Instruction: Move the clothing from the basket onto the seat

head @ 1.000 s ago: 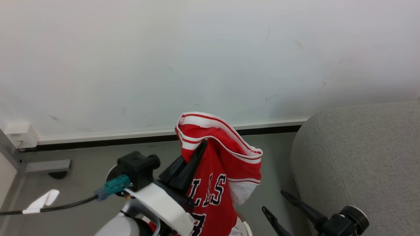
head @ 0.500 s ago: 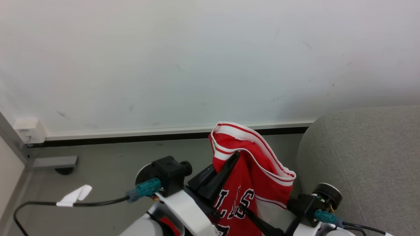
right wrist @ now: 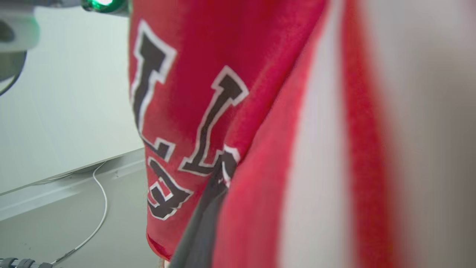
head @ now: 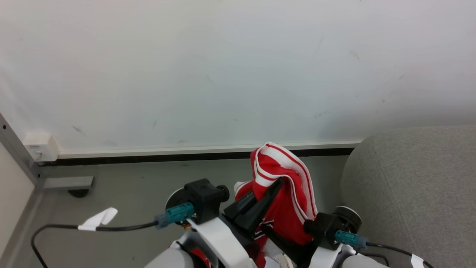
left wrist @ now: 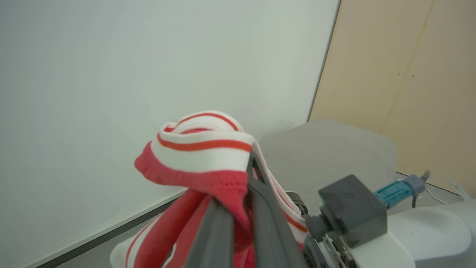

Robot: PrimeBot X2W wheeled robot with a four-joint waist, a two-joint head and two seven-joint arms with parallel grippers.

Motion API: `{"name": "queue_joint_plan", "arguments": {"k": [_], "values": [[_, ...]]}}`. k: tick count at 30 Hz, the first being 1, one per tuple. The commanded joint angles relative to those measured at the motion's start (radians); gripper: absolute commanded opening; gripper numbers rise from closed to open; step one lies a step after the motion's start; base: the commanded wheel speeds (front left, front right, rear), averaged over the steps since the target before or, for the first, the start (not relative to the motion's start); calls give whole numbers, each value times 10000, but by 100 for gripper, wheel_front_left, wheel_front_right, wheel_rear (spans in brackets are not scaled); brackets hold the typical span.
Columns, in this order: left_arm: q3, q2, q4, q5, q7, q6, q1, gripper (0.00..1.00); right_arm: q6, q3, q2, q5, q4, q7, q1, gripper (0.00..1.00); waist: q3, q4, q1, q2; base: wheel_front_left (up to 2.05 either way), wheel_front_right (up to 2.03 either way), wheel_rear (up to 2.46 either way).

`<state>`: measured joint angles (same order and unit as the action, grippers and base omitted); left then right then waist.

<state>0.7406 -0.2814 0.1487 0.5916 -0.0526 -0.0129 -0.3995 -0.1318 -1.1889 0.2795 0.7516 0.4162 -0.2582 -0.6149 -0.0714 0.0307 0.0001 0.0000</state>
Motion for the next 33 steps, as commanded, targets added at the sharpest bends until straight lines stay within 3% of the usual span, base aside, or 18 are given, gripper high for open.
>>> {"name": "queue_joint_plan", "arguments": {"k": [1,5,6,7,8,9,24,33], "values": [[-67,-56,-14,119,2,-53,-30,0,21,75,69,124,-50,-86,-200,0,5,-10,-1,0,0,0,0],[-177,-150,-126,100,88,-169,31,0,21,409,204,191,-354,-78,29,0,35,-76,-1,0,0,0,0],[-198,-174,-169,70,89,-206,55,10,21,509,243,194,-437,-81,103,0,39,-100,-1,0,0,0,0],[-210,-186,-211,52,111,-240,82,44,21,613,269,208,-508,-82,173,0,51,-122,-1,0,0,0,0],[-231,-200,-272,48,131,-286,110,90,21,692,293,207,-557,-81,236,0,70,-146,-1,0,0,0,0],[-244,-210,-345,64,117,-300,137,100,21,786,318,217,-591,-82,292,0,87,-166,-1,0,0,0,0],[-183,-246,-1245,-187,883,-357,399,100,21,1802,914,578,-761,-79,648,0,258,-474,-1,0,0,0,0],[-35,-217,-1382,-189,1011,-281,475,100,21,2450,1291,360,-919,-78,618,0,377,-1184,-1,0,0,0,0]]}}
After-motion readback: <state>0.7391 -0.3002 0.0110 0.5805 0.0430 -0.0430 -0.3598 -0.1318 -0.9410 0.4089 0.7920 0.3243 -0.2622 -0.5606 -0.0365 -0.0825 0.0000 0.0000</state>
